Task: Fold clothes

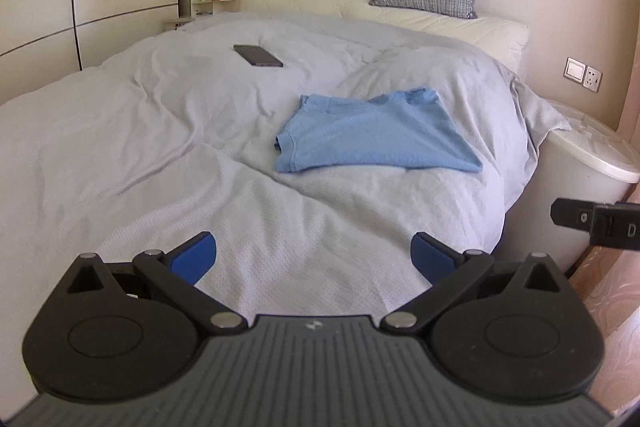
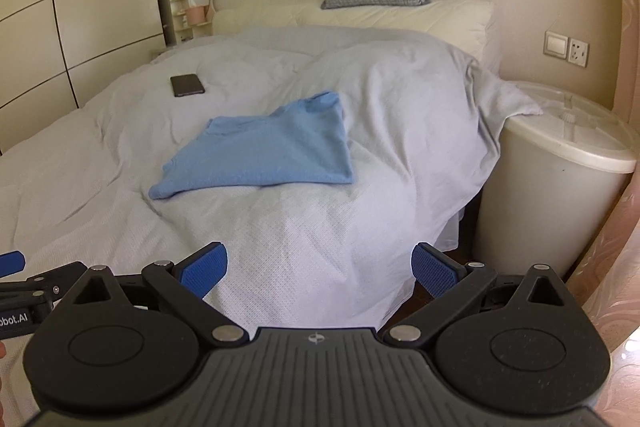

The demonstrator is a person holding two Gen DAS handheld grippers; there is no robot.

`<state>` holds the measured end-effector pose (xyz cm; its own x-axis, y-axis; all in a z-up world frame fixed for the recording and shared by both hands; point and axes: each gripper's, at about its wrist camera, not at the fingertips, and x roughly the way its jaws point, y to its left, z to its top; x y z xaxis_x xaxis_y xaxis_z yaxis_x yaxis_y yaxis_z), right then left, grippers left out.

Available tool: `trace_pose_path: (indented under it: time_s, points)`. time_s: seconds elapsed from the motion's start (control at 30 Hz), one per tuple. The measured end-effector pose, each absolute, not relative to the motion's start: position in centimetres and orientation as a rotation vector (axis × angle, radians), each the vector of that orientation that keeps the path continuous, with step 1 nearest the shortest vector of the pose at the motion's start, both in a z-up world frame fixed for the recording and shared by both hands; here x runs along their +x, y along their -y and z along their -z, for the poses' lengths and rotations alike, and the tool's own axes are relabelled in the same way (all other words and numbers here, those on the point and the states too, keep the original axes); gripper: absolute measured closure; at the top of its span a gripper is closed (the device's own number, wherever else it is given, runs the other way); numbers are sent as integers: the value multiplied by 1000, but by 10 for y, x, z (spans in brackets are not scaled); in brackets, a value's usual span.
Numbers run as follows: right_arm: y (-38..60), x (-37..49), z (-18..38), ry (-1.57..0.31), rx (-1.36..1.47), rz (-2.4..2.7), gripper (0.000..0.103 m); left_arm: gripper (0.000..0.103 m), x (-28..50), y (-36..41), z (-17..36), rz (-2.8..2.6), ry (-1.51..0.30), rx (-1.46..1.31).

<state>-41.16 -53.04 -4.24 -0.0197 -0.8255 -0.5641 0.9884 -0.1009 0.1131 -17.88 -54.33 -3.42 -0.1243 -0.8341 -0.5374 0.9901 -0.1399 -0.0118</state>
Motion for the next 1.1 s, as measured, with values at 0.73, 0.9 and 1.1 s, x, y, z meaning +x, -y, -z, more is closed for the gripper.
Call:
trace_pose_path:
  time_s: [0.73, 0.9, 1.1]
  points:
    - [499, -416, 8, -319, 576, 1573, 2, 1, -198, 523, 9, 1664, -366, 497]
    - [490, -417, 1, -319, 564, 1574, 2, 1, -200, 518, 5, 1666, -355, 496]
    - [481, -418, -4, -315, 559, 1573, 2, 1, -199, 511, -3, 1673, -355, 486]
